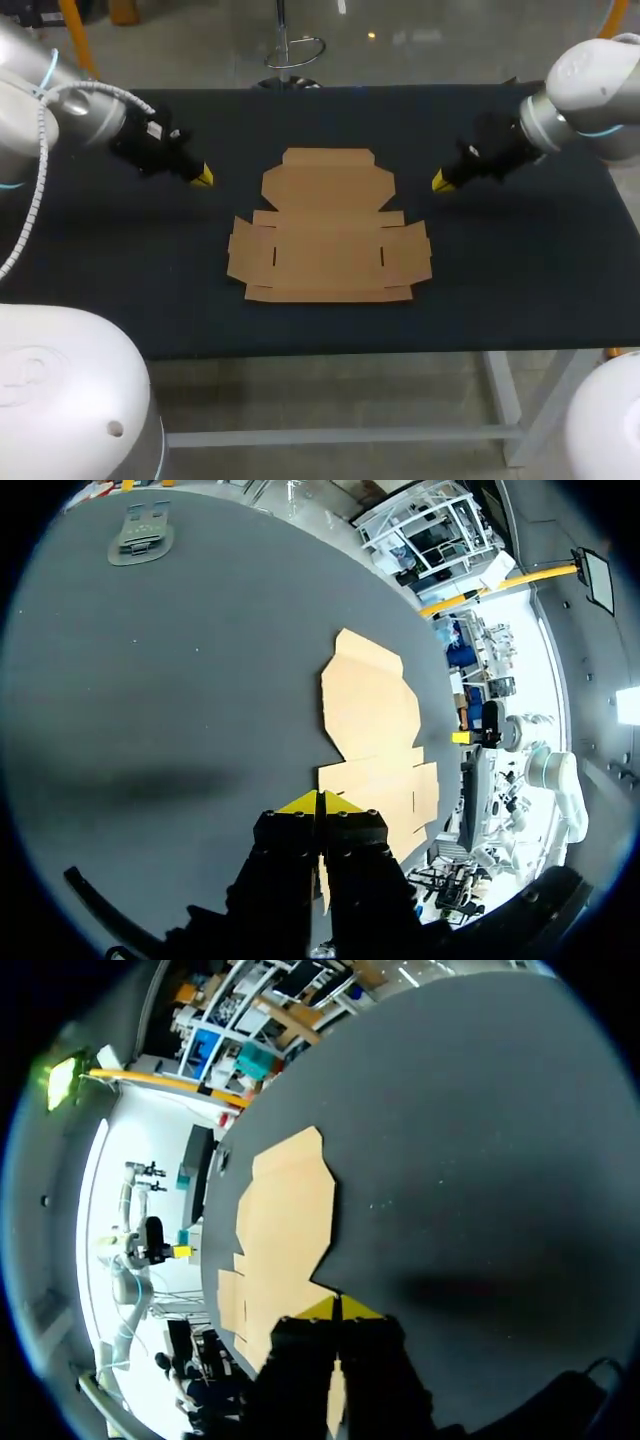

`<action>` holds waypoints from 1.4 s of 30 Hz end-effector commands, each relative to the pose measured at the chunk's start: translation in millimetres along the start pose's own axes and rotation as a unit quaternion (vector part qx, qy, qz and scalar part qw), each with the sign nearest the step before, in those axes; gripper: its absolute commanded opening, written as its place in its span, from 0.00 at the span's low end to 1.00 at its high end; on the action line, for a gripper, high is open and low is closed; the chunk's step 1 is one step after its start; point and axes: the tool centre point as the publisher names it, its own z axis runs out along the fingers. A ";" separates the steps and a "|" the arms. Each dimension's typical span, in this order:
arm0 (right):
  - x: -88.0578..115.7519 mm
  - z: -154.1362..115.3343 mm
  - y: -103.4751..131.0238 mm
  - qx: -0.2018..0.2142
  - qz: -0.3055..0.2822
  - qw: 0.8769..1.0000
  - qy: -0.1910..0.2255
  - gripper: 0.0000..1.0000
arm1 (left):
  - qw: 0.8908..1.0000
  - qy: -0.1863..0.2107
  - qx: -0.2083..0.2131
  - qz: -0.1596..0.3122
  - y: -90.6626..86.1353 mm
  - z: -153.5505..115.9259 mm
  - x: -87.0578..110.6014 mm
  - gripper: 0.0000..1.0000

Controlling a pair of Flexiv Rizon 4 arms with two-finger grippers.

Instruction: Assemble the packaging by folding the flat box into shape, placing the metal phone stand inside, and closing the box properly

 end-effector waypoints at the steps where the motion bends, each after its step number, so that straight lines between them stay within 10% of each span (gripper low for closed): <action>1: -4.8 13.7 8.0 0.006 -0.002 1.000 0.016 0.00 | 0.999 0.034 0.006 0.008 0.9 10.0 -7.7 0.00; 42: -16.5 61.2 0.3 0.054 -0.052 0.995 0.065 0.00 | 0.994 0.079 -0.058 0.048 -2.2 71.7 -25.0 0.00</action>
